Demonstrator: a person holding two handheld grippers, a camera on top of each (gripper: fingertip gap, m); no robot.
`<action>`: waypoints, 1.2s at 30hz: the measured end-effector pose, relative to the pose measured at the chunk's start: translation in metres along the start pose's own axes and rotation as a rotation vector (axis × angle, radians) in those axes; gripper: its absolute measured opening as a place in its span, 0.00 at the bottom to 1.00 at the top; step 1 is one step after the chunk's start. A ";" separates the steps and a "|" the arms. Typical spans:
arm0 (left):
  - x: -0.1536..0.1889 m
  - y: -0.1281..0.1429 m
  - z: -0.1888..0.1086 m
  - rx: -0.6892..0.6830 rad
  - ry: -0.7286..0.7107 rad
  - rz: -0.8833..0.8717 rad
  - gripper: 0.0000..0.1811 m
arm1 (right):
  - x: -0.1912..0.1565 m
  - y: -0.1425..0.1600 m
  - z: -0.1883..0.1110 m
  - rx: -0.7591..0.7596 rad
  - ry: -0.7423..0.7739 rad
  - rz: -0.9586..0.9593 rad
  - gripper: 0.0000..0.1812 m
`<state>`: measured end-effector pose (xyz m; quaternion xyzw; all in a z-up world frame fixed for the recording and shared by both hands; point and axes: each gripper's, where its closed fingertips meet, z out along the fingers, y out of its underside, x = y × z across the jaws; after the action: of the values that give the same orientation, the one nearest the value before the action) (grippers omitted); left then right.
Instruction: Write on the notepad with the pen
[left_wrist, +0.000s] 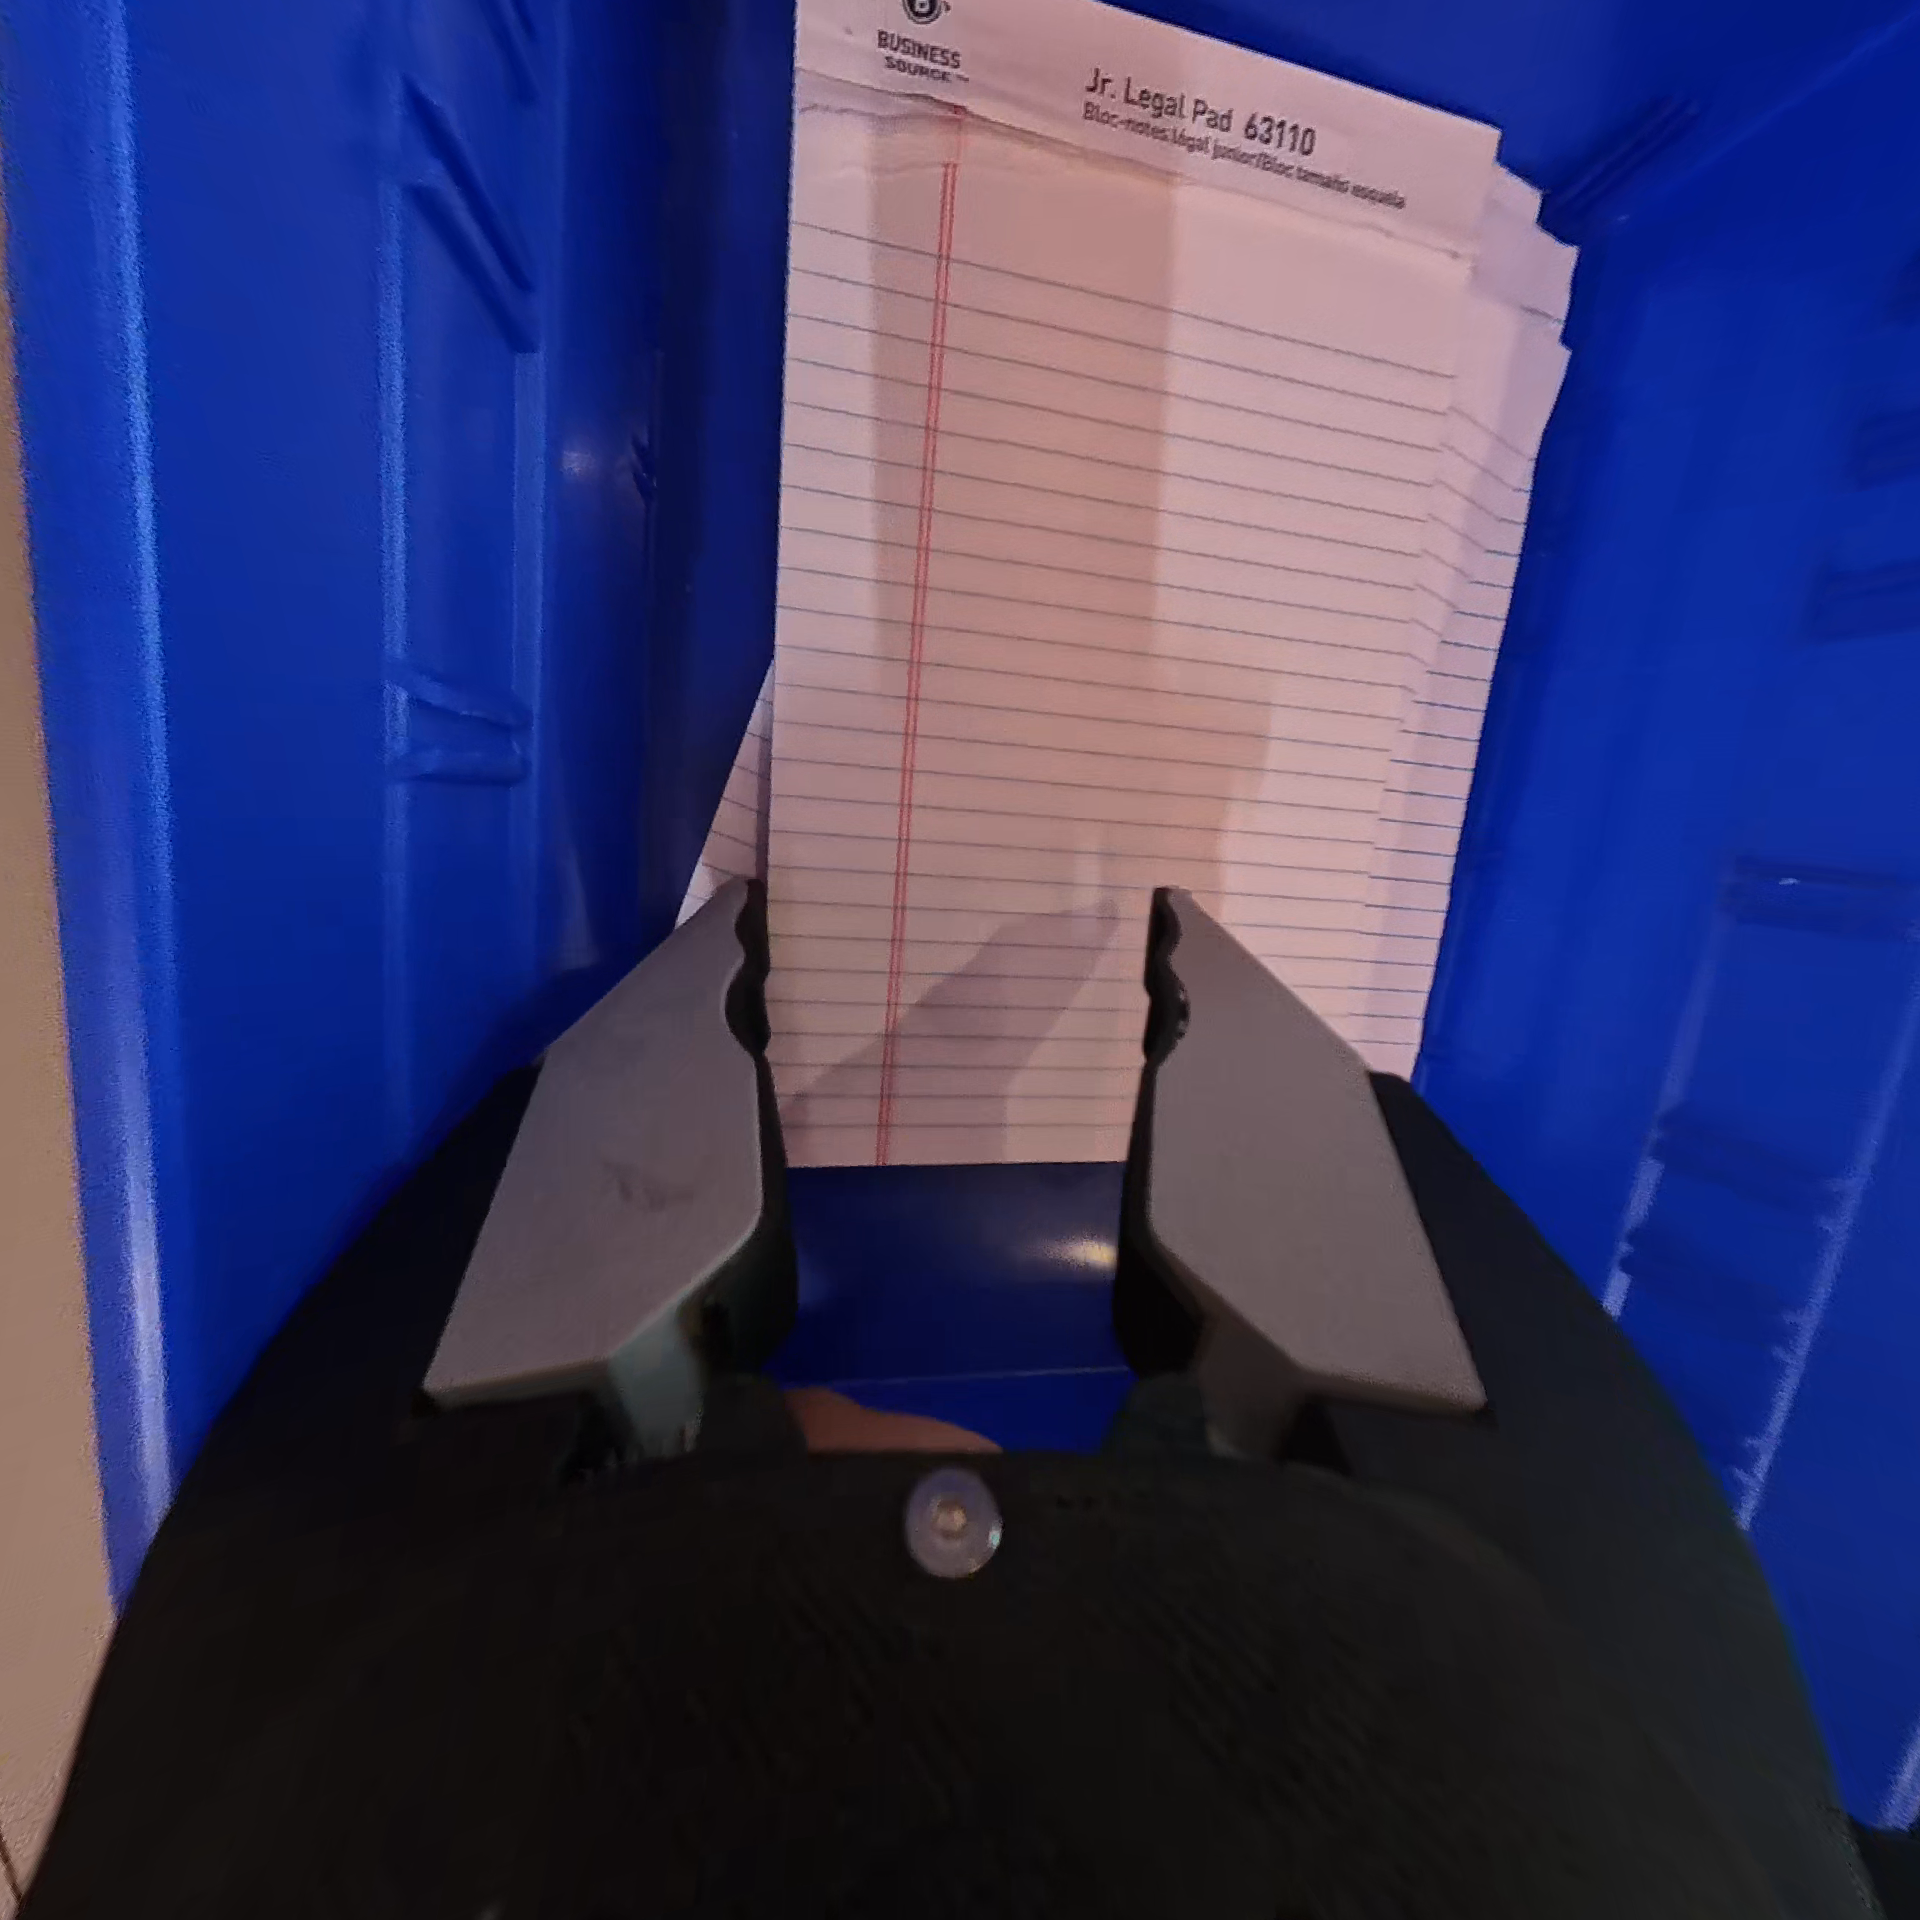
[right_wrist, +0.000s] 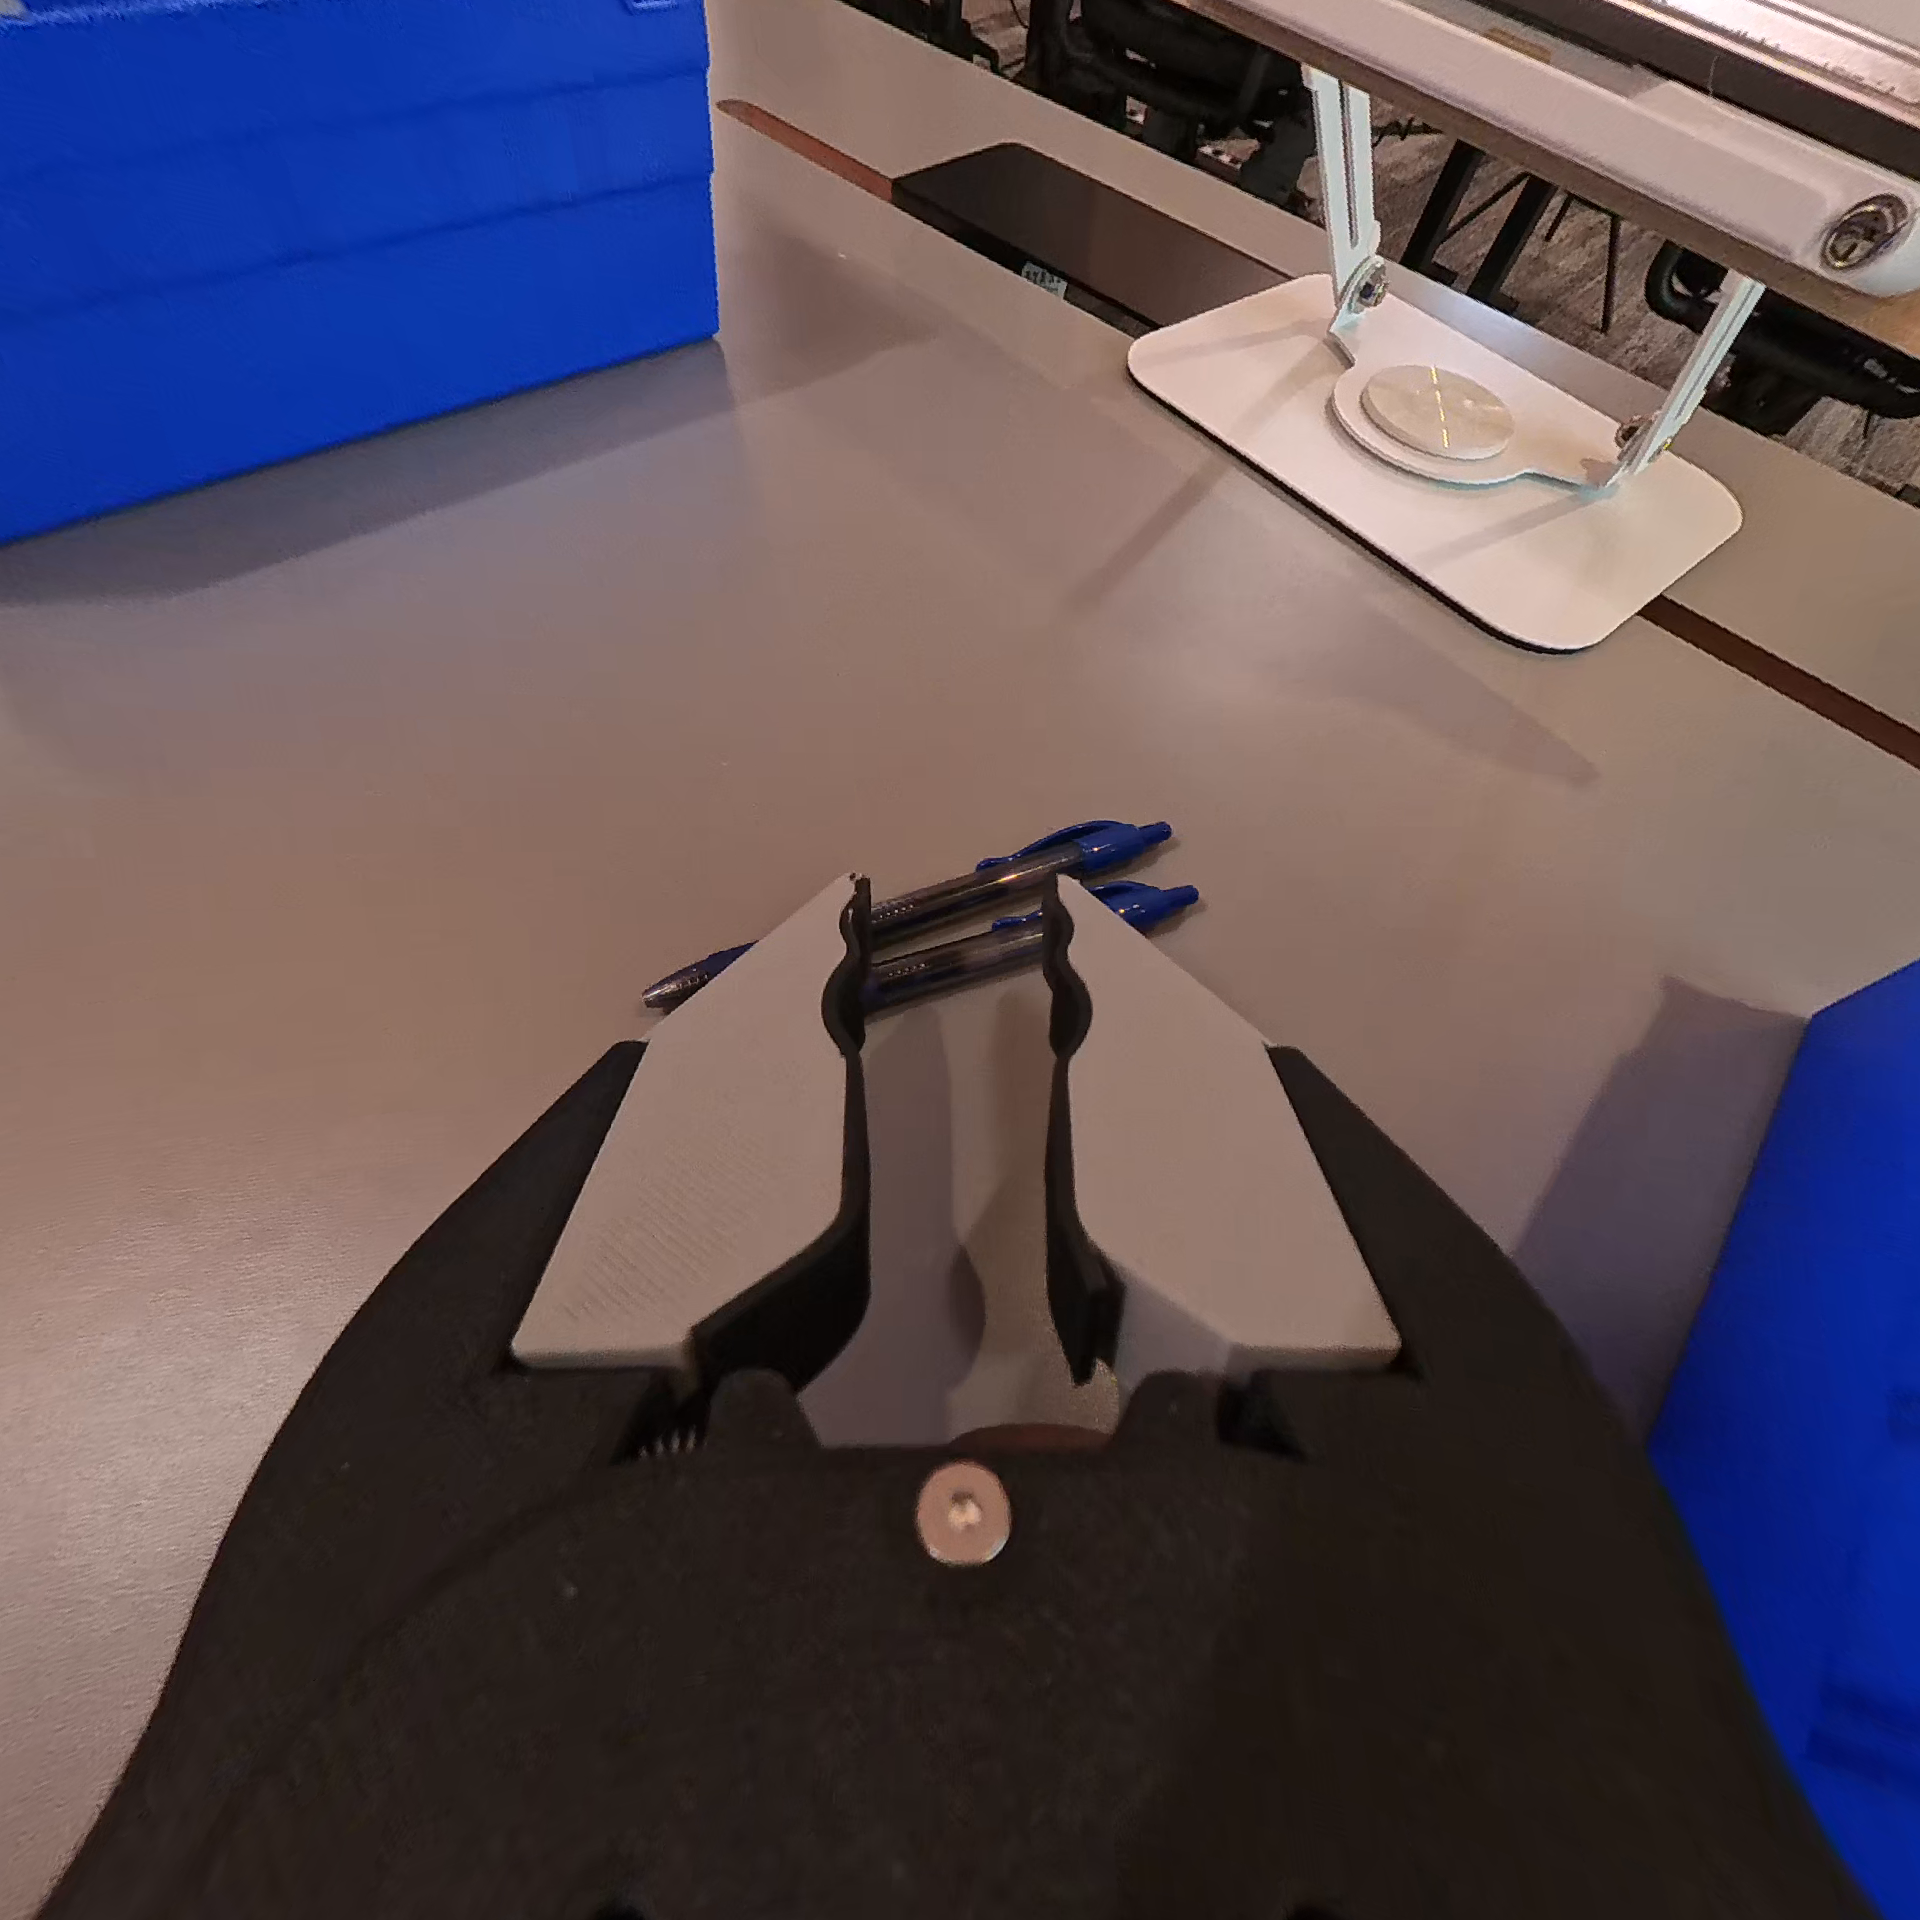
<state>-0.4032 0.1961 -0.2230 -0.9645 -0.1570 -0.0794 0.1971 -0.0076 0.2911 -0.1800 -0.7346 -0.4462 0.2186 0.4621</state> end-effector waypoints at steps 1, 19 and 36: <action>0.001 0.001 0.000 -0.003 0.003 0.005 0.40 | -0.001 0.000 0.000 0.001 -0.001 -0.003 0.16; 0.000 0.015 -0.002 0.012 0.084 0.035 0.11 | -0.005 0.002 0.002 -0.009 -0.014 -0.023 0.16; 0.055 -0.006 -0.027 0.174 0.494 -0.060 0.23 | -0.009 0.000 0.003 -0.002 -0.021 -0.039 0.15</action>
<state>-0.3563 0.2053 -0.1844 -0.8901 -0.1391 -0.3044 0.3093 -0.0141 0.2850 -0.1819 -0.7240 -0.4654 0.2167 0.4608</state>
